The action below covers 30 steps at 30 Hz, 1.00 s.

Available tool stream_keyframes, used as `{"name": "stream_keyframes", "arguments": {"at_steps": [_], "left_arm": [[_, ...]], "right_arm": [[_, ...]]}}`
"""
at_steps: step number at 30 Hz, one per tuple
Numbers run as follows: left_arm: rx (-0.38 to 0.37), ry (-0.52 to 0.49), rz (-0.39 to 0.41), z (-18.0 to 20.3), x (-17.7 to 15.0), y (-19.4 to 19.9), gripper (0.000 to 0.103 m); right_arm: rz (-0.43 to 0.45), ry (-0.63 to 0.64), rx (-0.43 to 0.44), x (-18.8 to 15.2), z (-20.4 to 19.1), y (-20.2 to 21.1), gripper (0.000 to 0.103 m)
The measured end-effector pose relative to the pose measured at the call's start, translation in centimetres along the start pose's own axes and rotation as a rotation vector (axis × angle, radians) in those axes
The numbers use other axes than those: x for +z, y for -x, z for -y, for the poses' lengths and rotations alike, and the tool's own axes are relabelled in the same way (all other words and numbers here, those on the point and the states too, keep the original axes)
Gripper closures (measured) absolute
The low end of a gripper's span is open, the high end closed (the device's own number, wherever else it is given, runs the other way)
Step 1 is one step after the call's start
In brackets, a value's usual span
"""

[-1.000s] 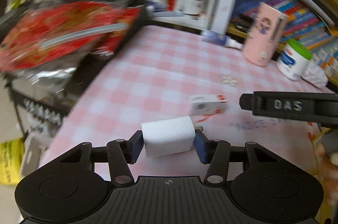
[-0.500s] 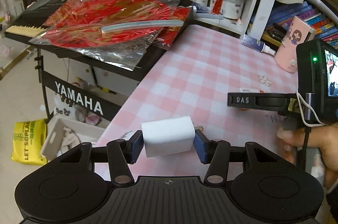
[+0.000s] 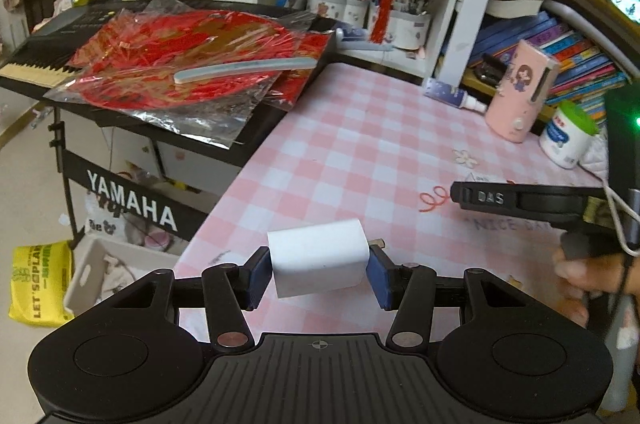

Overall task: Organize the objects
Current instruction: 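Carry the charger plug with the left tool while the right tool carries the medicine box over the yellow box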

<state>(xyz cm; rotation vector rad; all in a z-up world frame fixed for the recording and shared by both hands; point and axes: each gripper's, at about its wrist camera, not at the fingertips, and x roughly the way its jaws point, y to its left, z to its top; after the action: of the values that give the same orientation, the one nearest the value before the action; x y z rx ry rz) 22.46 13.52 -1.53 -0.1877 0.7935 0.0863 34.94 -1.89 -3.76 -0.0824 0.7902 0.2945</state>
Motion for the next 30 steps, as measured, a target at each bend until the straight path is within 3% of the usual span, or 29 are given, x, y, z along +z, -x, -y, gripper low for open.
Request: {"name": "stream_keyframes", "arguments": {"at_steps": [17, 30], "left_arm": [[-0.099, -0.007, 0.048, -0.3, -4.0, 6.8, 0.053], [-0.131, -0.001, 0.050, -2.0, -8.2, 11.2, 0.053]], "right_arm": [[0.011, 0.026, 0.004, -6.8, 0.8, 11.7, 0.051], [-0.007, -0.013, -0.032, -12.1, -1.2, 16.8, 0.051]]}}
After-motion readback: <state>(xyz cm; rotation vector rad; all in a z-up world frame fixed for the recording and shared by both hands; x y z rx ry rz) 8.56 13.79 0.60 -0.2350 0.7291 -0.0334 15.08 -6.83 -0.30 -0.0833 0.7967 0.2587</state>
